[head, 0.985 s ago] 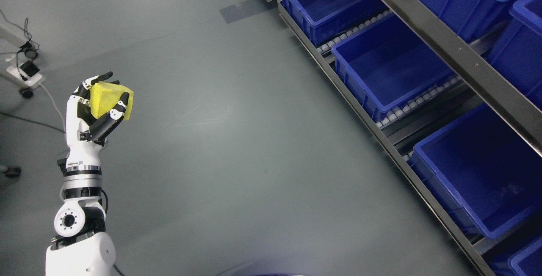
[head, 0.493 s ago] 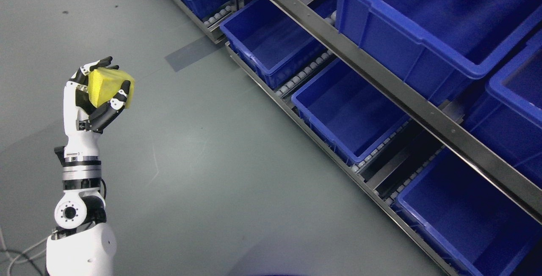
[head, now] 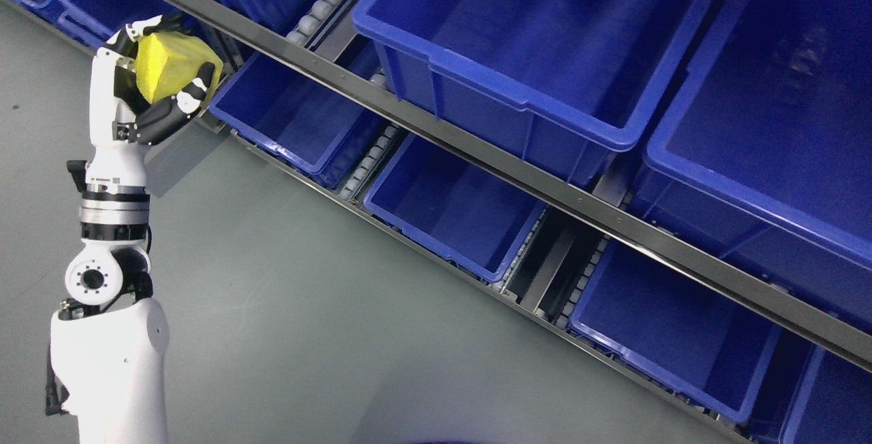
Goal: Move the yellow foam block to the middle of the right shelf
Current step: 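Hold the cube raised in the left hand while turning toward the blue bins, then move the left hand over the middle-shelf blue bin and release the cube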
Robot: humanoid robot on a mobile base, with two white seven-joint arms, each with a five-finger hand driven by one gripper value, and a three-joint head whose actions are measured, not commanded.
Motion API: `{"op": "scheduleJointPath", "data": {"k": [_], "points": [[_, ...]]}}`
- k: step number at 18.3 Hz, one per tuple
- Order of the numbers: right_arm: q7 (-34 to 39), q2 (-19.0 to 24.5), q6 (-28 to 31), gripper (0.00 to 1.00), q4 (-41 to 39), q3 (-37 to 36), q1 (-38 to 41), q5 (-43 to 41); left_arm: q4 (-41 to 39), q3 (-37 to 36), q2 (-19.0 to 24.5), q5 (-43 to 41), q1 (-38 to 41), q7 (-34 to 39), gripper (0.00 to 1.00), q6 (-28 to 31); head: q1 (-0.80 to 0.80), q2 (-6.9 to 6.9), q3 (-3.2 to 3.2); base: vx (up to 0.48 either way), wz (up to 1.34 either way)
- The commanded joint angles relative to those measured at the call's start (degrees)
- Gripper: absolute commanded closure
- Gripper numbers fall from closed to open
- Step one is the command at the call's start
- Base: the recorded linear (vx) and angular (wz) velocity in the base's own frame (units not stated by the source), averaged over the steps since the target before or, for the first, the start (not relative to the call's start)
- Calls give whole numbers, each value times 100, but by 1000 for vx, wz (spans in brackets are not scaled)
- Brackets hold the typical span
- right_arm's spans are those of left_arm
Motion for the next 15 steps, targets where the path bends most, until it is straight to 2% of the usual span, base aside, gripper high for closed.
{"op": "scheduleJointPath", "data": {"k": [1, 5, 7, 9, 11, 12, 13, 15], "points": [[-2, -100, 13, 0, -100, 0, 113, 0, 3, -888, 612, -132, -878, -53, 98, 59, 0, 0, 0, 125, -521], [7, -100, 13, 0, -100, 0, 105, 0, 546, -1090, 666, -587, -1913, -175, 98, 278, 0, 0, 0, 117, -436], [-1, -100, 5, 0, -100, 0, 113, 0, 697, -1301, 648, -983, -2372, -604, 97, 611, 0, 0, 0, 79, -288], [-2, -100, 5, 0, -100, 0, 105, 0, 697, -1574, 622, -1265, -2645, -1368, 95, 920, 0, 0, 0, 59, -251], [-1, -100, 13, 0, -100, 0, 113, 0, 697, -1759, 657, -1642, -2857, -1975, 82, 1227, 0, 0, 0, 54, -239], [-2, -100, 5, 0, -100, 0, 105, 0, 706, -1820, 657, -1774, -2883, -2108, 70, 1228, 0, 0, 0, 52, -243], [-2, -100, 5, 0, -100, 0, 113, 0, 697, -1882, 657, -1897, -2892, -2144, 53, 1237, 0, 0, 0, 52, -243], [-2, -100, 5, 0, -100, 0, 105, 0, 732, -2022, 657, -2205, -2892, -2101, 26, 1281, 0, 0, 0, 51, -243]]}}
